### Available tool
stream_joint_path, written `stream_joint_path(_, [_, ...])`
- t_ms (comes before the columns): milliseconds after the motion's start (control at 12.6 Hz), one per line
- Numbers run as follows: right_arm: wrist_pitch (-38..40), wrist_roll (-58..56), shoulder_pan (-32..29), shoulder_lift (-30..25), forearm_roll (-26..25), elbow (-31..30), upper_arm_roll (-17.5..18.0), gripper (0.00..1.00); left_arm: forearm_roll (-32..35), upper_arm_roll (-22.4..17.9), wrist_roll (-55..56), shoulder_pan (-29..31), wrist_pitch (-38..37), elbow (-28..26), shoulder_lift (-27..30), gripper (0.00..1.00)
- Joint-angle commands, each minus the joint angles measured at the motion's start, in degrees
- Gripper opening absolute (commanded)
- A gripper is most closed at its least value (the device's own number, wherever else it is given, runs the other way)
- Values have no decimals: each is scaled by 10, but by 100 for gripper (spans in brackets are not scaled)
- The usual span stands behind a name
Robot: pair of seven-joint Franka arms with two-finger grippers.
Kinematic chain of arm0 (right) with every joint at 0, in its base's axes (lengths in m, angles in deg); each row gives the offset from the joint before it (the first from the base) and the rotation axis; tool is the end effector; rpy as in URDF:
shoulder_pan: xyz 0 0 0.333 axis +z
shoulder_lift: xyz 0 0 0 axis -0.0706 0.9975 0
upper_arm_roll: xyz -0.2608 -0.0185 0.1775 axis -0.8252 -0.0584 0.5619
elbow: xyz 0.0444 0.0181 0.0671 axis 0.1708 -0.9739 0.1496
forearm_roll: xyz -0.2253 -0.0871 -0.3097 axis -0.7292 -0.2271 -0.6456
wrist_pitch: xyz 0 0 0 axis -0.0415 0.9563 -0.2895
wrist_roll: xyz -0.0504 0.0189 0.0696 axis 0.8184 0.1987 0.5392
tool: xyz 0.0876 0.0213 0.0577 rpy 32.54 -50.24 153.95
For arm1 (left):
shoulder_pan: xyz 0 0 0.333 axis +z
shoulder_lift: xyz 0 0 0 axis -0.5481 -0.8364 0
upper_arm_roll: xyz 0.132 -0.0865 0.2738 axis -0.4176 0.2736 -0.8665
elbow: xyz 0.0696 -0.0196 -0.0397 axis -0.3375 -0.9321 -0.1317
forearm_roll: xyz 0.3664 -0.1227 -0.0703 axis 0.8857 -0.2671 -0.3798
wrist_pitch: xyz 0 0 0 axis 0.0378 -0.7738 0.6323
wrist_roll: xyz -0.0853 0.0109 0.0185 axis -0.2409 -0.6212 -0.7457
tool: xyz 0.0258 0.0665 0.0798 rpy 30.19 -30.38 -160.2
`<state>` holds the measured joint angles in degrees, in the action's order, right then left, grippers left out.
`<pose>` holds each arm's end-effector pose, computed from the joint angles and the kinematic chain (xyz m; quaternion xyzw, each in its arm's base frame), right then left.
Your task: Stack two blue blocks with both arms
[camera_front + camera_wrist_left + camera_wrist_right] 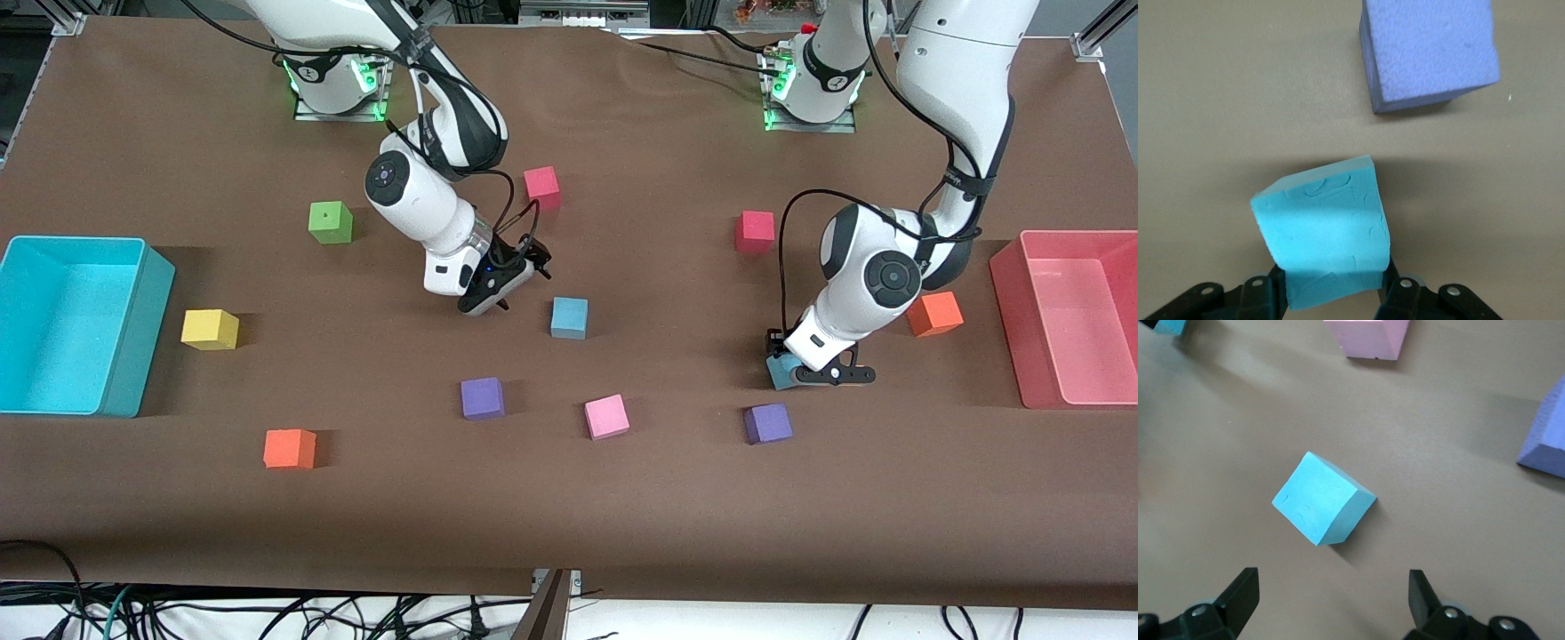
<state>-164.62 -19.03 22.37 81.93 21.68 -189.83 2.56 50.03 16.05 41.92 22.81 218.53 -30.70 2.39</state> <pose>0.5046 0.3790 0.2585 -0.9353 -0.2673 -0.0992 0.2096 0.5993 -0.1182 0.2183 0.9999 0.0071 0.0019 0.0104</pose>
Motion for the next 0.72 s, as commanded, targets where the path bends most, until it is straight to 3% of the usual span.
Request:
stream_joint_path(0, [-9,-168,-1,14,143,-2,5,99,14,-1,-11,0,-48,-4,55,0])
stream_joint_path(239, [-27,-389,12,36,347,2,4,99,5,7,6,-48,-99,3,100,0])
stream_joint_path(637, [-34,-721,22,88,606,34,1,99,-43,11,125,-171,-109,45,102,0])
